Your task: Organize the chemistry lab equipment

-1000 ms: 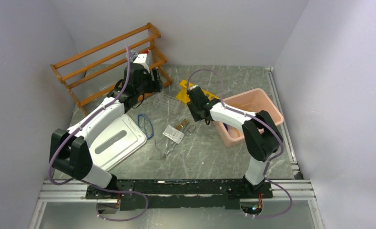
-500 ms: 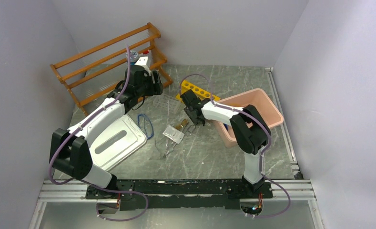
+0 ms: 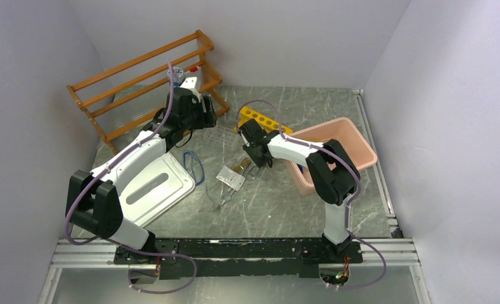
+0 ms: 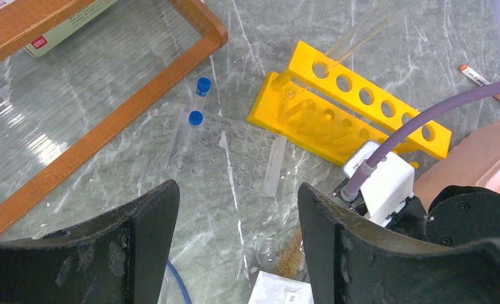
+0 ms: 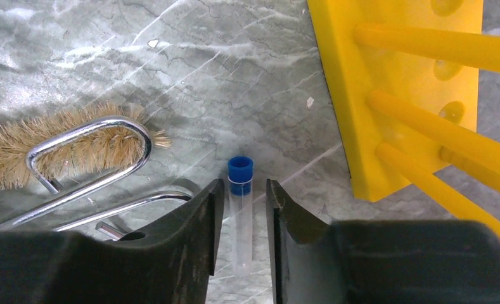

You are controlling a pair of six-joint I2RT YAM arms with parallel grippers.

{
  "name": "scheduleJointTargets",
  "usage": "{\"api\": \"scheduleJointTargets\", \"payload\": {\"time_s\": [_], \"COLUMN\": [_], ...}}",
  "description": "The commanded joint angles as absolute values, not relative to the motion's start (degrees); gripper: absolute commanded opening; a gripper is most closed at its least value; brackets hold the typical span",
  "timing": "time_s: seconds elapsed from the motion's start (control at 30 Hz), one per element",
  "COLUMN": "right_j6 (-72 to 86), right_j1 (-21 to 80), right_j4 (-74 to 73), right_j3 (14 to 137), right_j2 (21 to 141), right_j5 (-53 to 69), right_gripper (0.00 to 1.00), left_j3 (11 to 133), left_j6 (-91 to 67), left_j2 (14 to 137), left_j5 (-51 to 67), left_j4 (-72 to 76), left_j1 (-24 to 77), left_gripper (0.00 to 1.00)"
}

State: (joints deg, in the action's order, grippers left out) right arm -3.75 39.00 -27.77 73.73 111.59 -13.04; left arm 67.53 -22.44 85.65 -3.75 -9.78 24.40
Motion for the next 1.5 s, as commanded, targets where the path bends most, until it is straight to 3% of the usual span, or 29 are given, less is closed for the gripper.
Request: {"api": "scheduleJointTargets", "payload": {"time_s": [0.0, 0.2, 0.53, 0.73, 0.97, 1.1, 1.23, 1.37, 1.47], "right_j6": [-1.76, 2.27, 4.45, 7.24, 6.27, 4.95, 4.20, 4.65, 5.00], "right_j1": [39.12, 39.13, 39.17, 39.42, 39.99, 40.08, 40.08, 40.06, 40.08], "right_j4": [-30.99, -32.63, -32.45, -31.59, -25.60, -20.00, -13.79, -9.14, -7.97], "right_j3": [73.38, 69.98, 66.09, 66.95, 64.93, 62.84, 61.41, 61.19, 61.85], "right_j2": [111.84, 109.91, 108.83, 109.05, 99.53, 89.89, 82.15, 77.96, 77.54], "right_j5": [-10.51, -8.18, -7.14, -11.66, -13.04, -11.24, -1.75, 8.85, 17.02], "right_gripper": [0.37, 0.38, 0.28, 0.16, 0.05, 0.03, 0.04, 0.05, 0.05], "left_j3": [66.96, 66.58, 65.59, 62.90, 61.31, 60.63, 61.45, 63.73, 62.13], "left_j6": [-23.20, -23.77, -24.56, -27.15, -31.21, -35.64, -39.35, -41.32, -46.80], "left_j2": [83.78, 83.41, 82.83, 80.41, 79.45, 79.52, 80.87, 83.50, 86.06], "left_j5": [-2.02, -1.18, -0.53, 0.93, 4.23, 9.52, 18.79, 32.34, 46.16], "left_j4": [-9.89, -9.67, -9.18, -6.69, -5.71, -4.66, -3.94, -2.36, 7.23], "left_j1": [23.89, 23.82, 23.89, 23.82, 23.73, 23.56, 23.42, 22.98, 21.32], "left_gripper": [0.72, 0.72, 0.72, 0.71, 0.71, 0.73, 0.77, 0.84, 0.81]}}
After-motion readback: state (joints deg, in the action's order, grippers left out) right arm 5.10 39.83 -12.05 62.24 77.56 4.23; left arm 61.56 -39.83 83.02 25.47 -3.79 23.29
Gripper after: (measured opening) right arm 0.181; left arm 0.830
